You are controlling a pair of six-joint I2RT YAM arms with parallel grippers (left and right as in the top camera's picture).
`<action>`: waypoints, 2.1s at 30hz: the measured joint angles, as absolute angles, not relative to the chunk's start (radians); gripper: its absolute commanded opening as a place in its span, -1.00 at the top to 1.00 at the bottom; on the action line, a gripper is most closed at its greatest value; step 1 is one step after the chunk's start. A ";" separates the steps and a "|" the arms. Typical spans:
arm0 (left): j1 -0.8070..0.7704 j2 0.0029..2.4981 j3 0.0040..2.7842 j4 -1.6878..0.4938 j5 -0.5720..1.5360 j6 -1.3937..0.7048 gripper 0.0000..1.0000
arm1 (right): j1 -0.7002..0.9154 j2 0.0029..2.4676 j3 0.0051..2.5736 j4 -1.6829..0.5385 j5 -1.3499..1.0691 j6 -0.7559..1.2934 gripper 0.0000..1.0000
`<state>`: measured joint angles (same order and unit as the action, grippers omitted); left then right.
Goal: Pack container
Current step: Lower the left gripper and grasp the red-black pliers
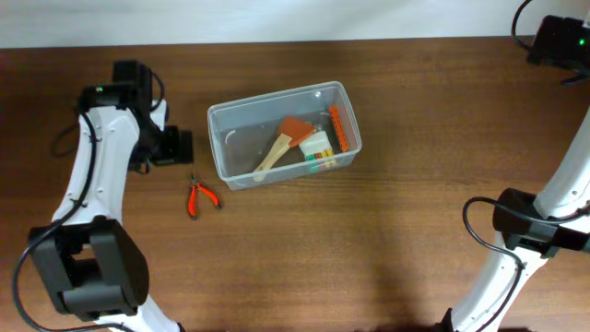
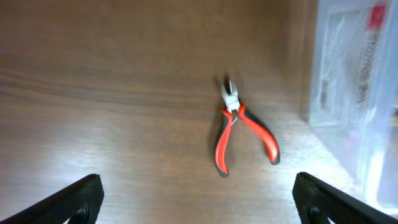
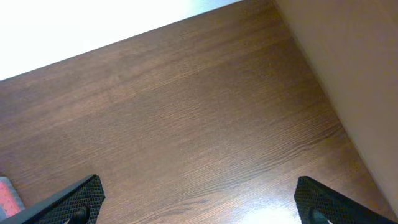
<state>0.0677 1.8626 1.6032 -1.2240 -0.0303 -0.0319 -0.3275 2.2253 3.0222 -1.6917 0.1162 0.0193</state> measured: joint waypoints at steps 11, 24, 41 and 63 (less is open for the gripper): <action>0.068 1.862 1.335 -1.072 0.069 0.061 -0.93 | -0.327 2.225 3.022 -1.692 0.115 0.019 -0.97; 0.068 1.862 1.250 -0.983 0.101 0.087 -0.89 | -0.327 2.225 3.022 -1.692 0.116 0.019 -0.97; 0.068 1.862 1.172 -0.821 0.017 0.052 -0.99 | -0.327 2.225 3.022 -1.692 0.116 0.019 -0.98; 0.068 1.860 1.108 -0.753 0.002 0.030 -0.39 | -0.327 2.225 3.022 -1.692 0.116 0.020 -0.99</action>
